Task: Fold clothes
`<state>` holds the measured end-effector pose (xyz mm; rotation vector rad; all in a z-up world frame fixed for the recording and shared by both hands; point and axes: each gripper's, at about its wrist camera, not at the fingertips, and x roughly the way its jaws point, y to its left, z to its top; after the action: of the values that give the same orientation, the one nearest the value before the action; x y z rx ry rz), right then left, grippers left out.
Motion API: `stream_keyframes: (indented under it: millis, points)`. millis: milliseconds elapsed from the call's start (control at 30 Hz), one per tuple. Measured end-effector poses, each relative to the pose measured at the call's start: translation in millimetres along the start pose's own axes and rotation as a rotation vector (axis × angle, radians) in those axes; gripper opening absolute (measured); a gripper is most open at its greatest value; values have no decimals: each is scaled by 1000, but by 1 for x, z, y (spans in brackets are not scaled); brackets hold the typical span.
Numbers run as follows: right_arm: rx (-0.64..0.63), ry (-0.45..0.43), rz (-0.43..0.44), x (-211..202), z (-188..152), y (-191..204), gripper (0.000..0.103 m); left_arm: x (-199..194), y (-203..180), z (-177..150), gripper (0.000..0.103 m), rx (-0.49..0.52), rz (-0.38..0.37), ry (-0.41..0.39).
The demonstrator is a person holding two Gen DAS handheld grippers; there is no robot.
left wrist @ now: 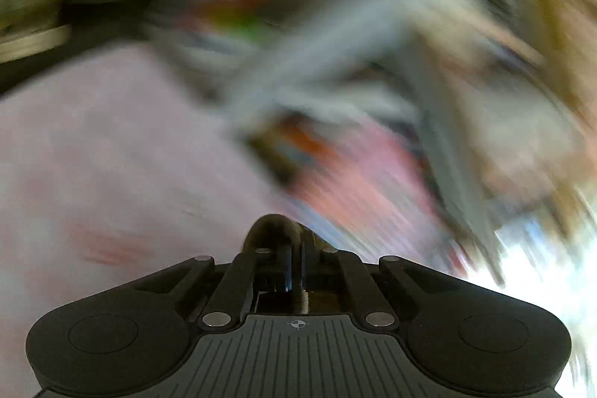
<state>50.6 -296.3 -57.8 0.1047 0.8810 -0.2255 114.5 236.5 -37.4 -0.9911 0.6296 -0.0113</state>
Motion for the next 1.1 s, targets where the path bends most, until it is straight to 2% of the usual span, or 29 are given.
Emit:
stream_keyframes:
  millis: [33, 67, 133, 167, 200, 267, 367, 433, 500, 533, 567, 700, 733, 767, 800, 833, 867, 900, 967, 1000, 1033, 1100]
  points:
    - [6, 1, -2, 2, 2, -1, 41, 11, 15, 4, 3, -48, 59, -7]
    - [11, 1, -5, 4, 4, -3, 41, 22, 25, 5, 3, -50, 91, 12]
    - [19, 11, -8, 11, 10, -5, 41, 38, 28, 2, 10, 10, 140, 57]
    - [24, 14, -2, 14, 14, -6, 41, 42, 27, 0, 17, 46, 149, 71]
    - [32, 14, 8, 16, 17, -7, 42, 43, 28, -2, 20, 69, 144, 73]
    - [49, 16, 37, 19, 26, -8, 43, 42, 30, -5, 30, 70, 139, 68]
    - [86, 37, 96, 29, 41, -7, 48, 40, 30, -8, 31, 73, 143, 65]
    - [108, 45, 122, 39, 52, -4, 49, 40, 29, -9, 31, 77, 155, 62]
    - [124, 39, 133, 51, 64, 1, 51, 41, 27, -10, 25, 87, 163, 61]
    - [133, 35, 126, 58, 71, 2, 52, 41, 26, -11, 11, 94, 165, 62]
    - [139, 35, 120, 65, 78, 2, 52, 40, 23, -12, 2, 101, 165, 63]
    - [113, 54, 151, 91, 99, 12, 51, 18, 10, -11, 2, 108, 105, -30]
    - [97, 62, 161, 97, 102, 16, 51, 18, 11, -10, 2, 105, 118, -28]
    - [81, 74, 171, 102, 104, 20, 49, 18, 12, -8, 2, 100, 132, -23]
    - [59, 69, 169, 105, 105, 25, 28, 21, 13, -8, 2, 92, 149, -10]
    - [24, 68, 181, 107, 107, 30, 14, 23, 13, -8, 2, 86, 157, -12]
    - [-2, 78, 215, 107, 110, 33, 10, 24, 13, -8, 2, 80, 166, -14]
    - [-11, 51, 229, 97, 113, 34, 9, 25, 13, -8, 2, 74, 170, -17]
    - [7, -81, 289, 56, 120, 27, 9, 26, 11, -11, 3, 79, 165, -20]
    - [21, -128, 288, 37, 121, 19, 9, 29, 11, -12, 3, 83, 171, -9]
    - [33, -136, 273, 31, 120, 12, 9, 34, 14, -15, 3, 81, 182, 9]
    - [35, -38, 223, 51, 112, -1, 11, 45, 18, -19, 4, 78, 205, 40]
